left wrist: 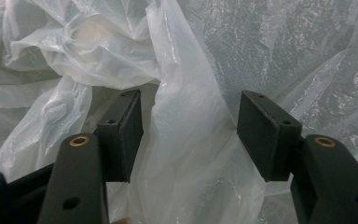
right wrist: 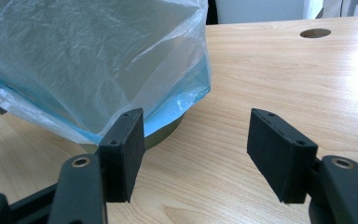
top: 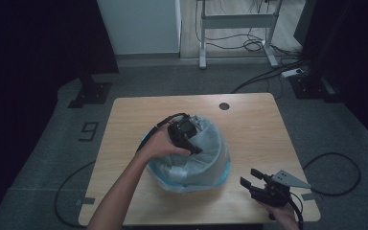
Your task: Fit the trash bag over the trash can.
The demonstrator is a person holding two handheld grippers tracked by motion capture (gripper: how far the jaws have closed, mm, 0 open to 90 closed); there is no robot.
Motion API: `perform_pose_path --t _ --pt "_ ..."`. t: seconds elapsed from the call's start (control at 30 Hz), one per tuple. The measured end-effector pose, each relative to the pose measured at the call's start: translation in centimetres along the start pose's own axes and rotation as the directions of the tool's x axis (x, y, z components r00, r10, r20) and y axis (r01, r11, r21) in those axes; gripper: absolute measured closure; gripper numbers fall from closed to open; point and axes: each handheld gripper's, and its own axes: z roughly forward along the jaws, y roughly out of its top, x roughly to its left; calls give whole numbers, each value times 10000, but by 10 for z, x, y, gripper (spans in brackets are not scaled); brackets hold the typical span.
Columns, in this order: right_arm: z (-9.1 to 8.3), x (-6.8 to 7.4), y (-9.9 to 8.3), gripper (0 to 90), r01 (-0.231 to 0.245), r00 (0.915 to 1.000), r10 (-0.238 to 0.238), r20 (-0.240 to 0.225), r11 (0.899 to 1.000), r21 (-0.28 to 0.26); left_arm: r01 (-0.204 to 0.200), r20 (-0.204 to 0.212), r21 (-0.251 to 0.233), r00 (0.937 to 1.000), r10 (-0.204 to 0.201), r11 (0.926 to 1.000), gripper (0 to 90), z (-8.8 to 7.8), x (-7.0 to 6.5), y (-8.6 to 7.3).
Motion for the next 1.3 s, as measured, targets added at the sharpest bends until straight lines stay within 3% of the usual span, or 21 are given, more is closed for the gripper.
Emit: perform_pose_path --t 0.13,0.27,0.47,0.53,0.7,0.93,1.03,1.2,1.3 --pt "0 0 -1 362 17 10000 -17 18 10000 27 -9 -41 -698 10000 6 9976 387 -17 1 -2" --pt "1 0 -1 362 53 10000 -53 39 10000 62 188 -221 -1368 9995 -220 9904 405 -38 6 -7" --pt "2 2 -1 367 145 9999 -145 41 9999 87 786 -651 -1524 9939 -894 9852 560 -48 18 -18" --pt "2 2 -1 367 157 9999 -157 39 9998 102 804 -674 -1438 9936 -908 9863 566 -44 18 -18" --pt "2 1 -1 369 148 9999 -149 71 9998 93 517 -776 -461 9955 -551 9976 583 -22 11 -6" --pt "0 -1 -2 370 99 9999 -100 112 9999 72 476 -682 -31 9965 -477 9989 576 -12 8 -3" --pt "-1 -1 -1 369 121 9998 -122 124 9999 42 636 -664 -381 9956 -660 9973 537 -19 10 -8" --pt "-2 -2 0 367 59 9998 -59 167 10000 -3 871 -697 -1344 9928 -971 9871 434 -40 8 -23" --pt "-1 -1 0 365 60 9998 -60 186 10000 15 1006 -712 -2104 9905 -1179 9724 394 -55 6 -36"
